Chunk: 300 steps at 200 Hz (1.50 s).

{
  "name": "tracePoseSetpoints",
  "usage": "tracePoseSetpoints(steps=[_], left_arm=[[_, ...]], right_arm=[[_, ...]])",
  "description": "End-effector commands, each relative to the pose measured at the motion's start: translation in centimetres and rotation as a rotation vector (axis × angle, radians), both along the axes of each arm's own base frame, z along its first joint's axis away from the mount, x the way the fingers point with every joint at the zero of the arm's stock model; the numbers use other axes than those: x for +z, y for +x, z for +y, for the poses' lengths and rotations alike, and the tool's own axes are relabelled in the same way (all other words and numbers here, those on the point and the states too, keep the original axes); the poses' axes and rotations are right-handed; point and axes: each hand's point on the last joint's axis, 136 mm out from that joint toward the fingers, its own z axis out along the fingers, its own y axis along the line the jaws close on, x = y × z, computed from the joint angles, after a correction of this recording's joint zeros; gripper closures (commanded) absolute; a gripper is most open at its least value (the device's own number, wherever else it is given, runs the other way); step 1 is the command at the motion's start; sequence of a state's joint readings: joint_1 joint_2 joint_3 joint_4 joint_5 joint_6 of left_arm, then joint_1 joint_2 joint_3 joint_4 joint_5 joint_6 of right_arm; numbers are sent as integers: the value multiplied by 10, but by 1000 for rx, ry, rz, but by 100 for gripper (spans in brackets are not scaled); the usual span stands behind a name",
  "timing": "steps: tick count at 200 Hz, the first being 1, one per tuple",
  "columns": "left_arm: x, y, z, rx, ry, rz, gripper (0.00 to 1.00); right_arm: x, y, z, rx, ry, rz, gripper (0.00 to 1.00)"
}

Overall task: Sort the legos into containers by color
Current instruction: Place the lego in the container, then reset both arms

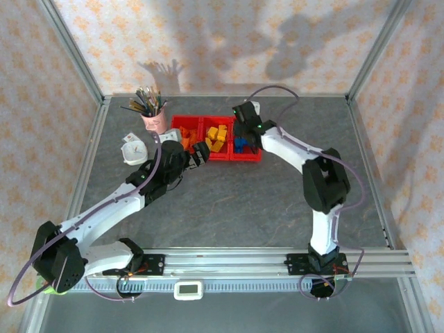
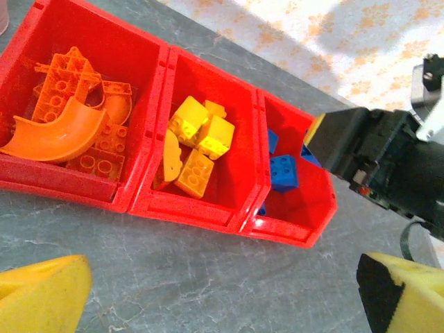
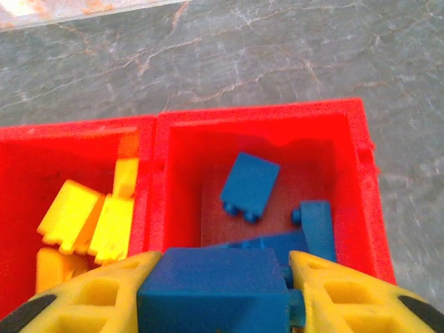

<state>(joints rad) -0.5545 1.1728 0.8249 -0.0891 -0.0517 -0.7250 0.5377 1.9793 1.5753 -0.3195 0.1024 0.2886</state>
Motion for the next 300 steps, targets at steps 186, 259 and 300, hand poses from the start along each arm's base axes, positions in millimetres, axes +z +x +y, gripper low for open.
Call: tracePoseSetpoints(steps=[186, 259, 300], left_arm=[[-14, 4, 234, 632, 328, -77, 1], [-56, 15, 244, 548, 534, -317, 1], [-70, 24, 214, 360, 534, -438, 1]], right_arm=[[48, -109, -271, -641, -132, -325, 0], [-21, -108, -297, -511, -135, -473, 0], [-16, -99, -262, -270, -43, -567, 0]])
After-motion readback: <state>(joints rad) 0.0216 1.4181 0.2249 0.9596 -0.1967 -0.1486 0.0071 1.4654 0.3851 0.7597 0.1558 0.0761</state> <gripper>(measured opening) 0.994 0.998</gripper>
